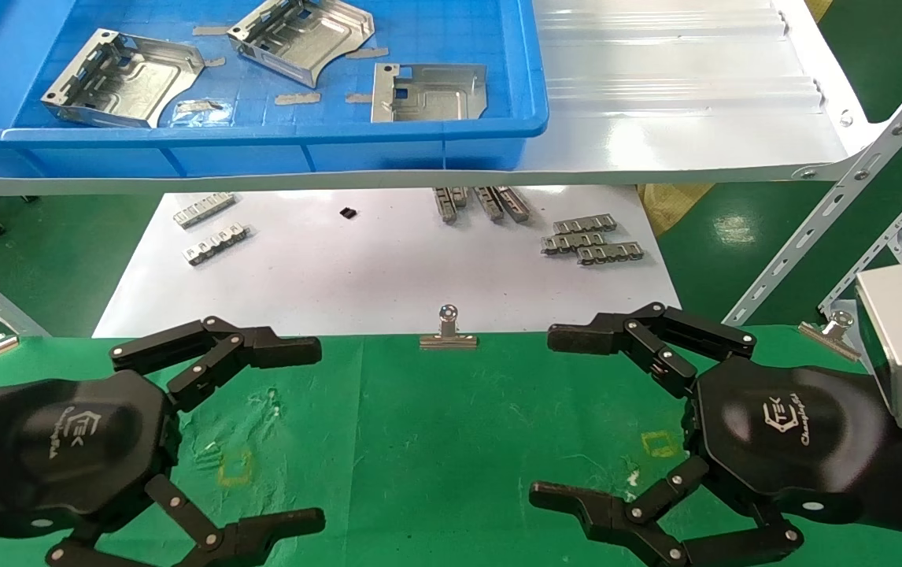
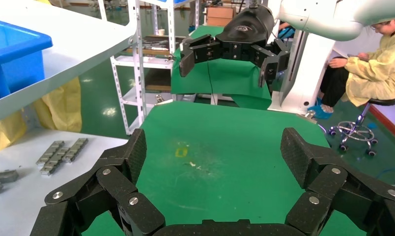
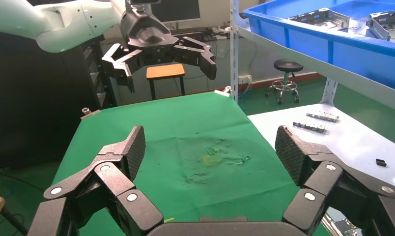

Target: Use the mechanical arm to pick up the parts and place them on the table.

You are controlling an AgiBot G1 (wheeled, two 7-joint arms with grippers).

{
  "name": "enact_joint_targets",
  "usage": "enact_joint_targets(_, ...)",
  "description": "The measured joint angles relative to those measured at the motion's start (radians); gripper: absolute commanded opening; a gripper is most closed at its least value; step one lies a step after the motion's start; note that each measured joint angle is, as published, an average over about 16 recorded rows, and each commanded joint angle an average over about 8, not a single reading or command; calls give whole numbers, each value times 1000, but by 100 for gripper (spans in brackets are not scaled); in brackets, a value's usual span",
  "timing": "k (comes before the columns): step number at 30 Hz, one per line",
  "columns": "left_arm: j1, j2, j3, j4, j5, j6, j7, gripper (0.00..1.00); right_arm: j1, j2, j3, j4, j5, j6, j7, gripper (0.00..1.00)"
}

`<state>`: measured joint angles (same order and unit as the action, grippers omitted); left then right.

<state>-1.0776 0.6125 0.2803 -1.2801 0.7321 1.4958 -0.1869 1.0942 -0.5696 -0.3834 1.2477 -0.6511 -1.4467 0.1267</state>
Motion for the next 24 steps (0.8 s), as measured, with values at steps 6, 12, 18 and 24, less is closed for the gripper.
enact_joint_targets(6, 0, 0, 0, 0, 0, 0, 0, 100, 0, 0, 0, 0, 0, 0, 0, 0)
enact_joint_targets(12, 0, 0, 0, 0, 0, 0, 0, 100, 0, 0, 0, 0, 0, 0, 0, 0)
enact_joint_targets(18, 0, 0, 0, 0, 0, 0, 0, 100, 0, 0, 0, 0, 0, 0, 0, 0)
enact_joint_targets(24, 0, 0, 0, 0, 0, 0, 0, 100, 0, 0, 0, 0, 0, 0, 0, 0)
